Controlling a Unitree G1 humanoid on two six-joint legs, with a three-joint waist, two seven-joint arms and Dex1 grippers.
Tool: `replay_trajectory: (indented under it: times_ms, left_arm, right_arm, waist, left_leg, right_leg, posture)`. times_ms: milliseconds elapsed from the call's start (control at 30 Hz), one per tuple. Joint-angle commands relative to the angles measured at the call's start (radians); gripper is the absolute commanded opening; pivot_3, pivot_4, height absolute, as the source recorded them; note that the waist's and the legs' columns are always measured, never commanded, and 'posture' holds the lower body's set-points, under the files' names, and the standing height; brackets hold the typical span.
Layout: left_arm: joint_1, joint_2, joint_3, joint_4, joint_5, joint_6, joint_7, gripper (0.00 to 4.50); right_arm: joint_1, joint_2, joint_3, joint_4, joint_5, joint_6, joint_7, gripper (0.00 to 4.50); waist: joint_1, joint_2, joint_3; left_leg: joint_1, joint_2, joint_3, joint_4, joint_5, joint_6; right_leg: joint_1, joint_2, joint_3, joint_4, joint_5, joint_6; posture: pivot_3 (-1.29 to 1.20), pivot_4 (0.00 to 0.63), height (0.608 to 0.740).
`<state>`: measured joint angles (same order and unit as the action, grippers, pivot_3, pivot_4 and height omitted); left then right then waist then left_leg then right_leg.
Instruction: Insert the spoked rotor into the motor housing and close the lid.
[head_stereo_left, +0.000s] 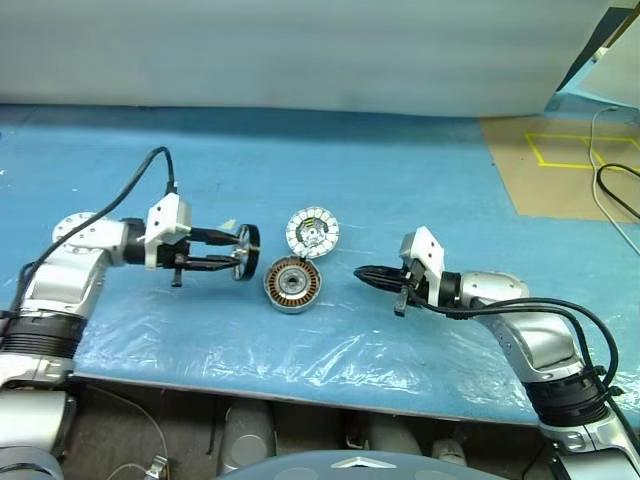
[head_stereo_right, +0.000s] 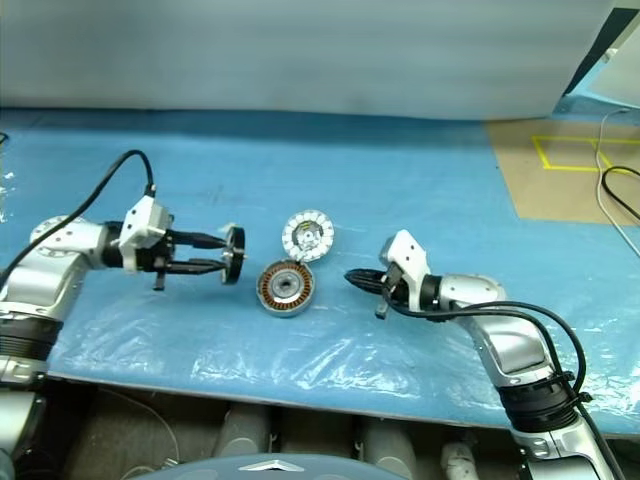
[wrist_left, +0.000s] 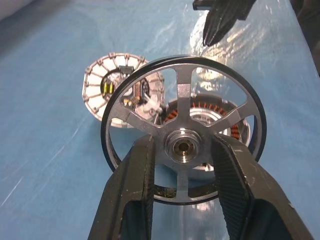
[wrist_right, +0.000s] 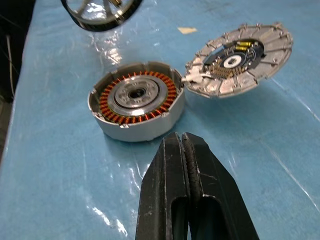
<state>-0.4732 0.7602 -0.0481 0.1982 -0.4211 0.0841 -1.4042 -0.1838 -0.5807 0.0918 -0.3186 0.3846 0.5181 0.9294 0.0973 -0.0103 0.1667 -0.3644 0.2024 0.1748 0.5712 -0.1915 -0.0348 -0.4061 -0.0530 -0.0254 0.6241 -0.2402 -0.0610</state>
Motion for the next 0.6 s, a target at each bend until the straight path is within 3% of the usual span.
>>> replay_trajectory:
  times_ms: [33, 600]
  left_arm:
    - [-0.01, -0.025, -0.002, -0.013, 0.011, -0.004, 0.01, 1.34]
    - [-0.026, -0.129, -0.047, 0.023, 0.036, 0.005, -0.034, 1.34]
  right_arm:
    - [0.031, -0.006, -0.035, -0.052, 0.024, -0.072, 0.017, 0.0]
    - [0.027, -0.101, -0.02, -0.252, 0.149, 0.093, 0.012, 0.0]
  waist:
    - [-0.001, 0.0, 0.0]
    - [-0.001, 0.0, 0.0]
  left_leg:
    - [0.0, 0.0, 0.0, 0.0, 0.0, 0.0]
    - [0.0, -0.001, -0.001, 0.0, 0.0, 0.0]
  right_leg:
    - [0.0, 0.0, 0.0, 0.0, 0.0, 0.0]
    - [0.0, 0.0, 0.0, -0.001, 0.0, 0.0]
  posture:
    - [0.0, 0.15, 0.74]
    - [0.0, 0.15, 0.74]
